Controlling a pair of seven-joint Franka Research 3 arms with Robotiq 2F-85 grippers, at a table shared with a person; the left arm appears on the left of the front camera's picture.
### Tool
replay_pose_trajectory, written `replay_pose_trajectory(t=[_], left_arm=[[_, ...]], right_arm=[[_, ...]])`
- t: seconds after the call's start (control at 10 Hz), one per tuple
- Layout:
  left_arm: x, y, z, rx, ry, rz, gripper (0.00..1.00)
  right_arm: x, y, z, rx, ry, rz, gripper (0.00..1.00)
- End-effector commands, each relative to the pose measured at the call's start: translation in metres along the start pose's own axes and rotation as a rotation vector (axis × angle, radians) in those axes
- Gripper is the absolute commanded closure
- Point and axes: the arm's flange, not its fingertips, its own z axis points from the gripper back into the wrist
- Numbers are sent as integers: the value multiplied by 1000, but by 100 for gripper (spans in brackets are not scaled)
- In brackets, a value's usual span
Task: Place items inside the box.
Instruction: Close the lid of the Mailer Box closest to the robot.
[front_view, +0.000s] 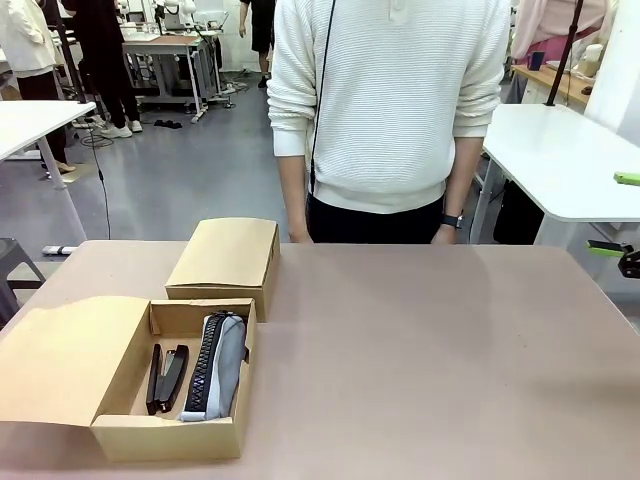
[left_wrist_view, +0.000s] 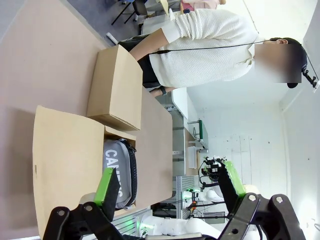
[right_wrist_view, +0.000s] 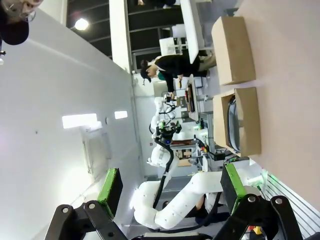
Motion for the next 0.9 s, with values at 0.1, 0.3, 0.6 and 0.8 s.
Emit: replay_pose_trajectory(t=[0.1, 0.3, 0.6, 0.8], left_arm=[[-39, -70, -34, -149, 118, -534, 0], [-72, -87, -91, -167, 164, -926, 0], [-84, -73, -109, -208, 129, -1391, 0], [-73, -38, -114, -216, 170, -1556, 0]], right_arm=[[-3, 4, 0, 5, -11, -16, 0], [-3, 4, 0, 5, -11, -16, 0], [-3, 4, 0, 5, -11, -16, 0], [-3, 4, 0, 5, -11, -16, 0]])
